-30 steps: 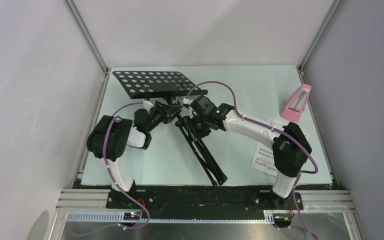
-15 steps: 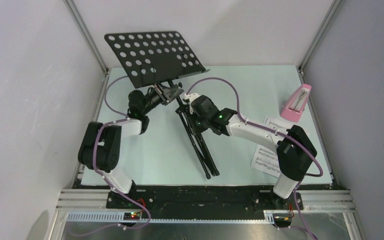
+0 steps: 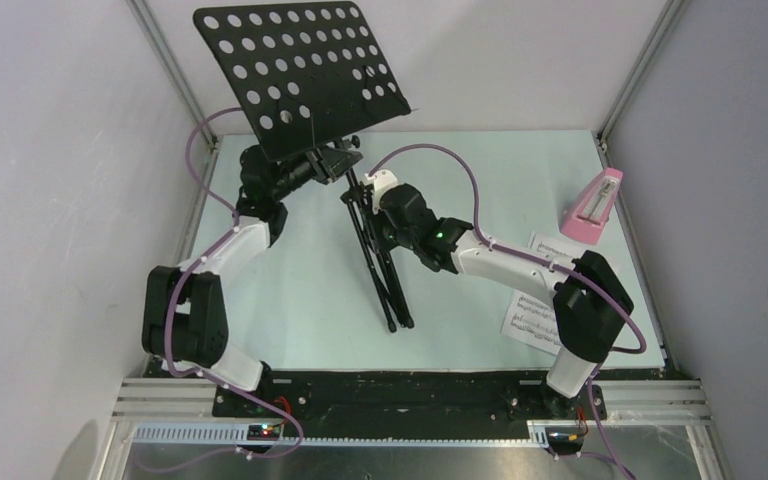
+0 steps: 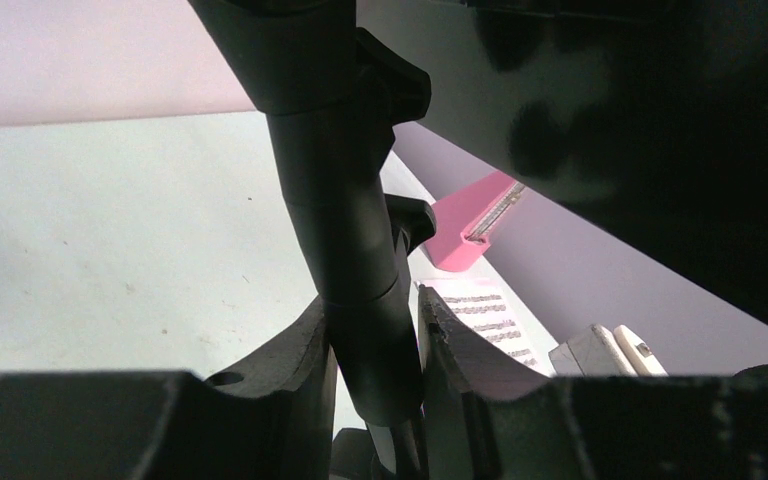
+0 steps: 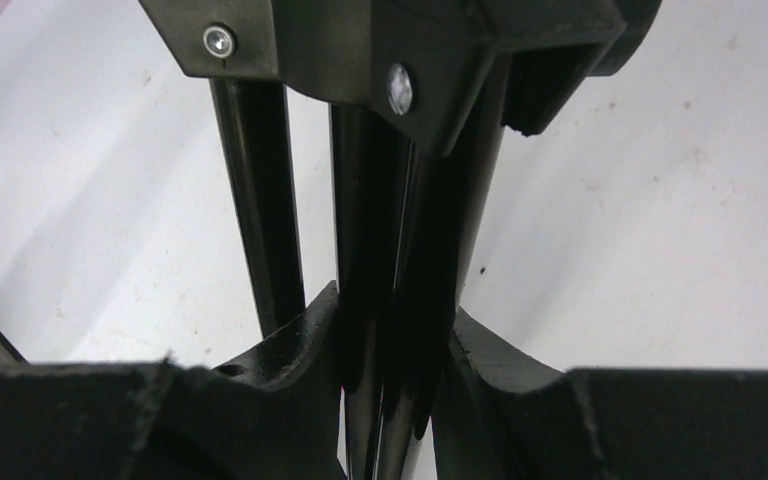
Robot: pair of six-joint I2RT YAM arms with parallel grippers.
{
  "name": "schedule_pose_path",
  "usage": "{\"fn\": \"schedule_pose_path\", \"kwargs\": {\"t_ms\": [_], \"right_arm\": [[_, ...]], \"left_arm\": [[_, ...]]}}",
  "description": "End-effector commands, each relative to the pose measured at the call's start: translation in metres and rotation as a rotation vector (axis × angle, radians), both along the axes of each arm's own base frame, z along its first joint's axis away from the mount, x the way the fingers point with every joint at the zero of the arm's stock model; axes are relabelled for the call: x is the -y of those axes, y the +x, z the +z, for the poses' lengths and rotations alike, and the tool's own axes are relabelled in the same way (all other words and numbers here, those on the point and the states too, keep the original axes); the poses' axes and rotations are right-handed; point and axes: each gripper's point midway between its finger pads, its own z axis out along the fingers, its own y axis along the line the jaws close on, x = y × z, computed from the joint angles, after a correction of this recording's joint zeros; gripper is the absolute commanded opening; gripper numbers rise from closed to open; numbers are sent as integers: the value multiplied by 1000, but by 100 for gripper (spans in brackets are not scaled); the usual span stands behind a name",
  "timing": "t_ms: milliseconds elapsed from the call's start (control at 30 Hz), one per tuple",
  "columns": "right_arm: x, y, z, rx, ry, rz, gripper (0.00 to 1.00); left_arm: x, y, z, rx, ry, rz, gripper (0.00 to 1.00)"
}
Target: Set up the instrument practice props
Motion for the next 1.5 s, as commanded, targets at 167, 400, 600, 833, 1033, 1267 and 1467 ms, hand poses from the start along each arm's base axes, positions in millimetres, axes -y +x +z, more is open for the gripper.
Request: {"fn": "schedule_pose_path", "kwargs": {"t_ms": [167, 400, 600, 833, 1033, 1267, 1467], "right_arm": [[-15, 42, 53, 179, 113, -15, 45], [-18, 38, 66, 222, 116, 21, 69], [-11, 21, 85, 253, 111, 52, 77], [-9, -16, 92, 261, 130, 105, 83], [-4, -42, 87, 263, 113, 97, 76], [8, -59, 61, 240, 102, 49, 63], [5, -56, 50, 251, 82, 22, 43]], "left_arm": [[24, -89, 134, 631, 125, -262, 0], [24, -105, 149, 705, 150, -294, 0], [22, -110, 154, 745, 189, -282, 0], [18, -120, 157, 816, 238, -260, 0], [18, -129, 154, 848, 270, -249, 0], [9, -134, 147, 866, 323, -188, 0], [5, -137, 136, 850, 352, -163, 0]]}}
